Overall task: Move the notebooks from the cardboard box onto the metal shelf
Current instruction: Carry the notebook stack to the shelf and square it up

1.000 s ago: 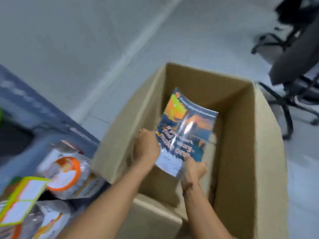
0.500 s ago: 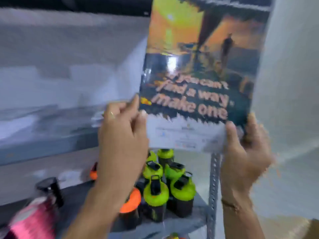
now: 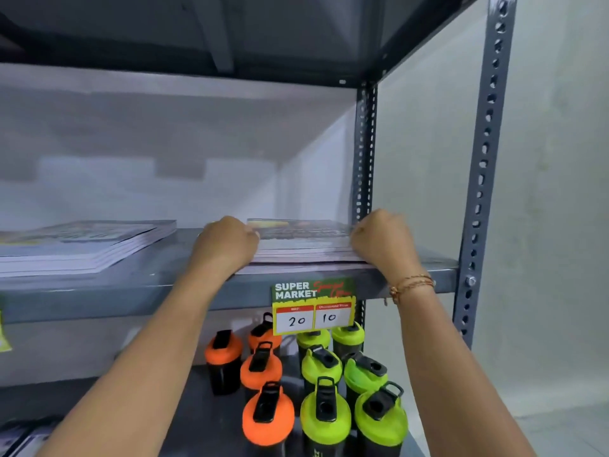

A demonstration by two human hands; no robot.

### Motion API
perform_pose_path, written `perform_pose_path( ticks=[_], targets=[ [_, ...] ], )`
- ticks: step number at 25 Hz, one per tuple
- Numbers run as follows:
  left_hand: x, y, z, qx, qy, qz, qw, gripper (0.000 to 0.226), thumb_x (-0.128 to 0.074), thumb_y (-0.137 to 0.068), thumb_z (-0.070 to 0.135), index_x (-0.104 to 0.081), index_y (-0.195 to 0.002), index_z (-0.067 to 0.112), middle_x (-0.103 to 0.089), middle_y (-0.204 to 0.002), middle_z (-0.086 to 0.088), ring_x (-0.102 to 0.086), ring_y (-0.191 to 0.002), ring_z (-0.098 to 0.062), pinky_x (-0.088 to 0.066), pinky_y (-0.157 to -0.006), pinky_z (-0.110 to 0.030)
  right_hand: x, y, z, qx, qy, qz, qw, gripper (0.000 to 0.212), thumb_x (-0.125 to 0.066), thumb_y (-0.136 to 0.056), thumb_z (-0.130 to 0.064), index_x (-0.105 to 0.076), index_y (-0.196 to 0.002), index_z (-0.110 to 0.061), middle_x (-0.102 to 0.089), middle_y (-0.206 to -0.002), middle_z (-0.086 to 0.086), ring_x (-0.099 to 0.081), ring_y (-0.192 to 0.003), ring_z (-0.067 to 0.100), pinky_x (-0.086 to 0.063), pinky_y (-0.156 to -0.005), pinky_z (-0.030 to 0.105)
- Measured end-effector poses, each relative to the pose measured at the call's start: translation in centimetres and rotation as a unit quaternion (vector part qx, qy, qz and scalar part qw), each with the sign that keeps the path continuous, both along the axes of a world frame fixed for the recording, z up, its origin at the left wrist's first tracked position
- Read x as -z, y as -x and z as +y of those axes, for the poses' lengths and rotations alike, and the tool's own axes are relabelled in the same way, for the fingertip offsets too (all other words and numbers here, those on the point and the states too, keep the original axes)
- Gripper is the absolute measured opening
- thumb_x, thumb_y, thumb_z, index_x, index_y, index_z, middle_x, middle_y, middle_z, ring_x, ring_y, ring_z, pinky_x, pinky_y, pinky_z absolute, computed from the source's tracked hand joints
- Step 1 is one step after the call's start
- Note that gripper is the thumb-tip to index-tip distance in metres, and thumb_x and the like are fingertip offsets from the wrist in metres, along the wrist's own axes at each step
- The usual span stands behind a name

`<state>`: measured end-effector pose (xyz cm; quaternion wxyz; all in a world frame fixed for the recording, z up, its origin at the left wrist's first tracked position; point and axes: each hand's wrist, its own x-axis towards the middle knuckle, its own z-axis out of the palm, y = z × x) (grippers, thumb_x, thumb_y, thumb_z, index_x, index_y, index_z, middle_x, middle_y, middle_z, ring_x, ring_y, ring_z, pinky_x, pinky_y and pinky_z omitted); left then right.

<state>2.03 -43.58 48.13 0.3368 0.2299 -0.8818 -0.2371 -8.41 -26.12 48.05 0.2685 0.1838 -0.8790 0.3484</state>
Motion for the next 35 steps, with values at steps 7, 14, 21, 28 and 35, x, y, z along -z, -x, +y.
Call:
perform_pose_path(
  ticks=[7,14,21,28,35],
  targets=[
    [0.0,-3.4,-0.7,0.160,-0.016,0.010,0.987,0.014,-0.071,-0.077,0.038,-0.077,-0.086,0.030,-0.076,-0.104,0.004,-0.064,-0.091,-0.005,-0.047,-0.079,-0.025,1.0,-3.2,3.2,-0.106,-0.026,-0.042,0.993,0.051,-0.065,-0.075,-0.054,-0.073,-0.101,-0.011,-0.074,-0.103,0.009,-0.065,-0.095,0.022,-0.046,-0.072,0.029],
    [0.1,-3.5,-1.6,0.175,0.006,-0.022,0.984,0.029,-0.072,-0.079,0.025,-0.072,-0.108,0.020,-0.065,-0.126,0.007,-0.051,-0.102,0.007,-0.035,-0.070,-0.002,1.6,-4.4,4.6,-0.106,0.038,0.001,0.994,0.022,-0.075,-0.076,-0.027,-0.076,-0.094,-0.014,-0.075,-0.105,0.000,-0.053,-0.063,0.000,-0.042,-0.049,0.002],
    [0.3,-3.7,-0.2,0.100,0.045,0.011,0.994,0.033,-0.071,-0.081,0.029,-0.070,-0.113,0.020,-0.067,-0.124,0.003,-0.059,-0.108,-0.008,-0.035,-0.081,-0.017,1.4,-3.7,4.6,-0.107,0.030,-0.003,0.994,0.027,-0.072,-0.080,-0.025,-0.073,-0.104,-0.015,-0.072,-0.113,0.006,-0.062,-0.093,0.015,-0.042,-0.072,0.015],
    [1.0,-3.9,0.9,0.061,0.044,0.076,0.994,0.032,-0.072,-0.081,0.022,-0.070,-0.111,0.010,-0.069,-0.120,-0.005,-0.062,-0.111,-0.015,-0.035,-0.082,-0.014,1.7,-3.0,4.6,-0.095,0.048,-0.005,0.994,0.031,-0.072,-0.081,-0.024,-0.070,-0.109,-0.013,-0.069,-0.118,0.007,-0.061,-0.109,0.020,-0.041,-0.084,0.017],
    [1.0,-3.5,0.4,0.058,0.035,0.081,0.994,0.030,-0.071,-0.081,0.021,-0.072,-0.108,0.008,-0.070,-0.119,-0.005,-0.064,-0.109,-0.017,-0.037,-0.085,-0.017,1.2,-1.6,3.9,-0.125,0.014,-0.027,0.992,0.030,-0.065,-0.086,-0.024,-0.067,-0.114,-0.013,-0.066,-0.125,0.005,-0.057,-0.117,0.018,-0.035,-0.090,0.015]
  ],
)
